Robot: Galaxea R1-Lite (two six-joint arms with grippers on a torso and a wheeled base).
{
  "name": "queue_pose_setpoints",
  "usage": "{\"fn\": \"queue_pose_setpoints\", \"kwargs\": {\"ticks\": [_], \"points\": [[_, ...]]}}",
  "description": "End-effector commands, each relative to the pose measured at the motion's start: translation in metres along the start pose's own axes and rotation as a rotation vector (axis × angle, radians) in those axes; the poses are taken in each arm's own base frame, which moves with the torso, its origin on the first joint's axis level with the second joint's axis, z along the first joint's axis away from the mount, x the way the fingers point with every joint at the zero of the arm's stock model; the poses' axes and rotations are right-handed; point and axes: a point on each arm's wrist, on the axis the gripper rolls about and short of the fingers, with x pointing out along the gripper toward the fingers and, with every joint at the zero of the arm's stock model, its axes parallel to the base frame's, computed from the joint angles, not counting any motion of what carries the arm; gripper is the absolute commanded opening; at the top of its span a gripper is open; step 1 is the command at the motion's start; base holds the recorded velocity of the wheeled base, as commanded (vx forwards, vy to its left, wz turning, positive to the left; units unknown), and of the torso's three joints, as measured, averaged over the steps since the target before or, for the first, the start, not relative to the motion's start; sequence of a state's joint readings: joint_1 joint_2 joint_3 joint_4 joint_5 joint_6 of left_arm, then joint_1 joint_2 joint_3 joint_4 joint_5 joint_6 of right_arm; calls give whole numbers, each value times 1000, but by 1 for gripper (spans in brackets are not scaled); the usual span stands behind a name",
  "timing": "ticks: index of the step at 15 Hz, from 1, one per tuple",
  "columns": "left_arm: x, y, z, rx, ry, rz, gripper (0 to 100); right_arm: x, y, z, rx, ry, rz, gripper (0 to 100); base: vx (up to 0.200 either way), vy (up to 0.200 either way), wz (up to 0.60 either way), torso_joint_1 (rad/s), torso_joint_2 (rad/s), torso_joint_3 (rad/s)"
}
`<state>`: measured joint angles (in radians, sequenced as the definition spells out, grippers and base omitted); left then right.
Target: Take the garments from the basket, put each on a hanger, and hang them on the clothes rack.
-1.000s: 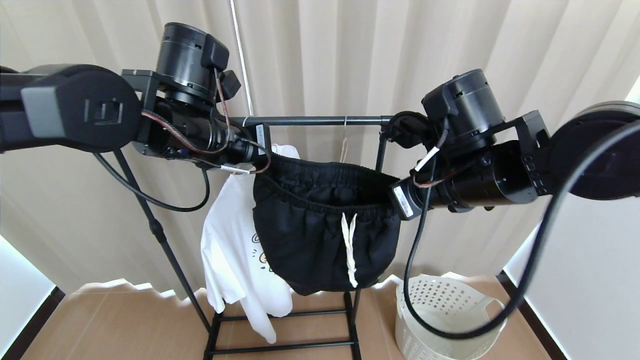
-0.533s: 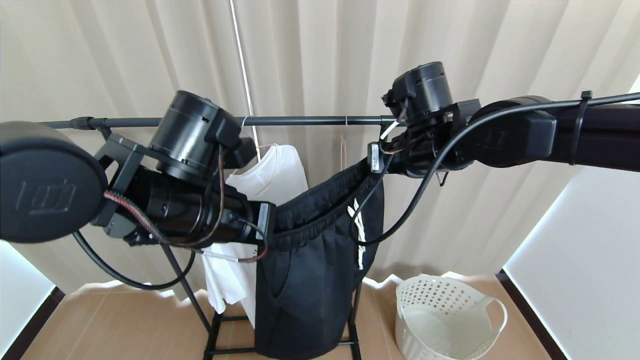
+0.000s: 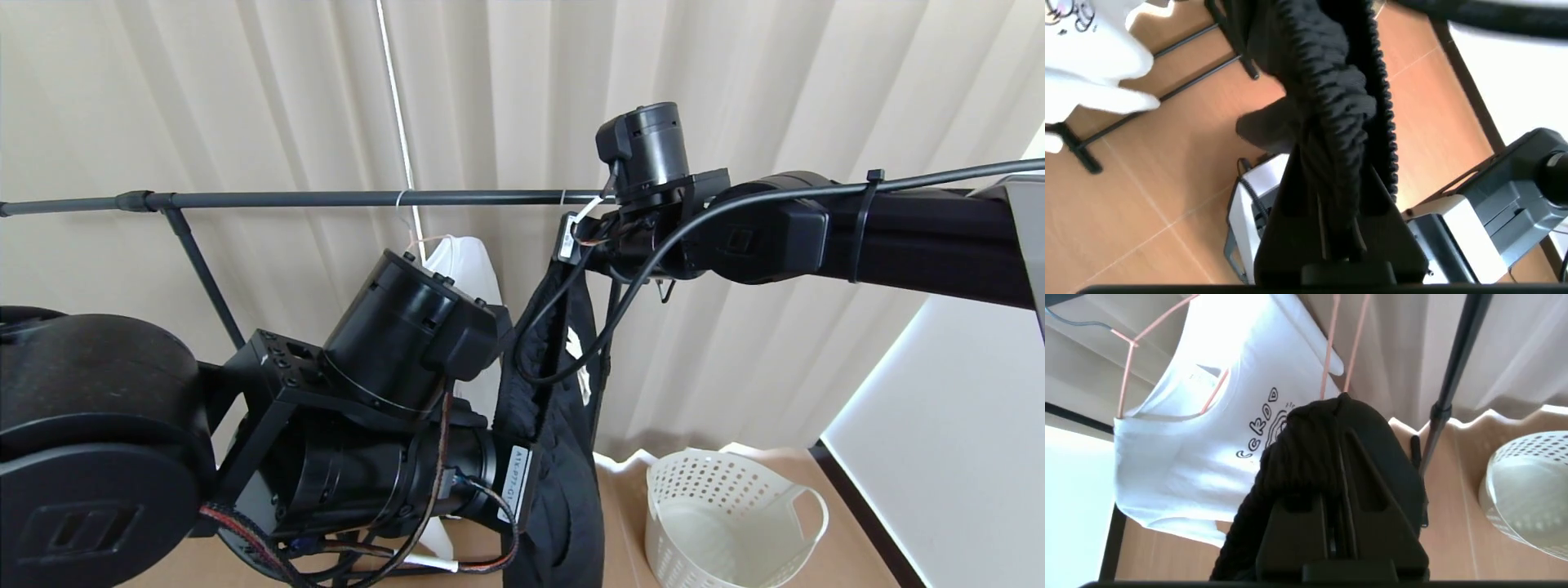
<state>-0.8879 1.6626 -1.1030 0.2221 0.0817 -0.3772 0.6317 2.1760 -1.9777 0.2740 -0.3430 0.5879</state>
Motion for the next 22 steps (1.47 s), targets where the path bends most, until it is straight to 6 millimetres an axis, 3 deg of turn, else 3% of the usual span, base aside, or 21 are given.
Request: {"fn": "queue_pose_setpoints", "kwargs": {"ticks": [1,17,22], "points": [[2,-1,-4,6,12,-2,0,1,1,-1,-1,0,1,0,0,0,0,0,0,0],[3,-1,-1,-45,-21,5,0,-2,-1,2,-7,-5,-11,0,0,0,0,0,0,0],[1,29,13,-138,-92,104,0,-4,-14,12,-51,-30,-62,0,0,0,0,0,0,0]]}}
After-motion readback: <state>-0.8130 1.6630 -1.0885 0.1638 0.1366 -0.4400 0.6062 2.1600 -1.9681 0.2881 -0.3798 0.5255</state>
